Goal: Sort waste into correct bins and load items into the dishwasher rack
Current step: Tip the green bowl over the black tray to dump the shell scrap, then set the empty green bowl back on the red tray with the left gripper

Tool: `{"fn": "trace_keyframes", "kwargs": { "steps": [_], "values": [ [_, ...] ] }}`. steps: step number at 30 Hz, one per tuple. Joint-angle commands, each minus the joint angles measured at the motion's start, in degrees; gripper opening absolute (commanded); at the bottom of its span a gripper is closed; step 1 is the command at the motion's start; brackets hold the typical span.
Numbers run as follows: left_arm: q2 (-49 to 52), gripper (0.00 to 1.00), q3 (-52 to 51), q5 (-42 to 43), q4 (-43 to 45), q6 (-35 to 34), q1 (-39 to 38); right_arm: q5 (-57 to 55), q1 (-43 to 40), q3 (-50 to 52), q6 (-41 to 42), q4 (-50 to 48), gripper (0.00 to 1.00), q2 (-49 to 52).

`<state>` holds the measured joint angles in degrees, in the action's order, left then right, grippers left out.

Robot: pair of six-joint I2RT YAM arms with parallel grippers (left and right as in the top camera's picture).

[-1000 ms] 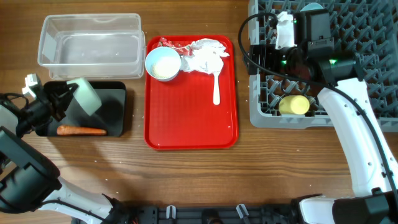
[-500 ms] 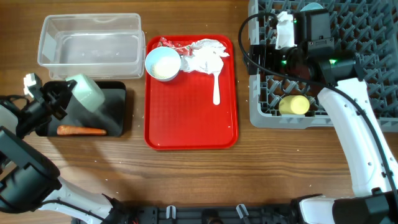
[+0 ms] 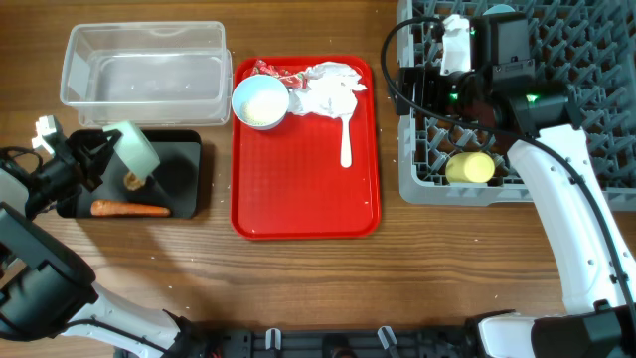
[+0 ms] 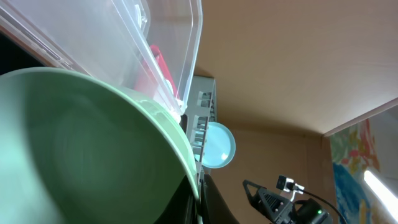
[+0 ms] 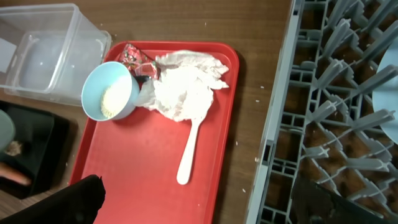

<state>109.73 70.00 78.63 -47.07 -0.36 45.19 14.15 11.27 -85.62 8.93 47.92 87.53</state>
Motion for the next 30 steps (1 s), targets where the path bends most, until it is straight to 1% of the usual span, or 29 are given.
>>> {"fn": "trace_keyframes", "kwargs": {
  "steps": [1, 6, 10, 11, 14, 17, 18, 19, 20, 22, 26, 27, 30],
  "values": [
    [0.74, 0.04, -0.02, -0.13, 0.87, -0.11, 0.42, 0.94, 0.13, -0.13, 0.28, -0.94, 1.0, 0.24],
    [-0.13, 0.04, 0.26, -0.11, 1.27, -0.13, 0.31, 0.98, 0.13, -0.13, 0.7, -0.79, 1.0, 0.24],
    [-6.86, 0.04, 1.07, -1.01, 1.22, -0.44, -0.61, 0.98, 0.13, -0.13, 0.68, -0.66, 1.0, 0.24],
    [-10.99, 0.04, 1.09, -5.07, 1.27, -3.08, -1.49, 0.98, 0.13, -0.13, 0.7, -0.66, 1.0, 0.24],
    [-19.96, 0.04, 1.16, -14.51, 1.68, -6.6, -5.01, 0.96, 0.13, -0.13, 0.35, -0.79, 1.0, 0.24],
    [-26.64, 0.04, 1.16, -23.1, 4.37, -9.64, -11.89, 0.92, 0.13, -0.13, 0.0, -0.79, 1.0, 0.24],
    [-29.05, 0.04, 1.16, -28.7, 5.75, -10.64, -17.05, 0.94, 0.13, -0.13, 0.02, -0.81, 1.0, 0.24],
    [-30.16, 0.04, 1.16, -32.46, 6.75, -10.62, -21.57, 0.94, 0.13, -0.13, 0.04, -0.81, 1.0, 0.24],
    [-30.34, 0.04, 1.16, -34.67, 7.08, -10.6, -24.17, 0.94, 0.13, -0.13, 0.04, -0.81, 1.0, 0.24],
    [-29.99, 0.04, 1.16, -45.35, 6.73, -10.6, -33.33, 0.94, 0.13, -0.13, 0.02, -0.79, 1.0, 0.24],
    [-28.81, 0.04, 1.16, -60.04, 6.71, -10.58, -48.3, 0.96, 0.13, -0.13, 0.07, -0.92, 1.0, 0.24],
    [-28.24, 0.04, 1.16, -62.93, 6.75, -10.49, -51.6, 0.96, 0.13, -0.13, 0.07, -0.9, 1.0, 0.24],
    [-24.33, 0.04, 1.16, -67.38, 6.58, -10.38, -60.94, 0.94, 0.13, -0.13, 0.09, -0.9, 1.0, 0.24]
  ]
}}
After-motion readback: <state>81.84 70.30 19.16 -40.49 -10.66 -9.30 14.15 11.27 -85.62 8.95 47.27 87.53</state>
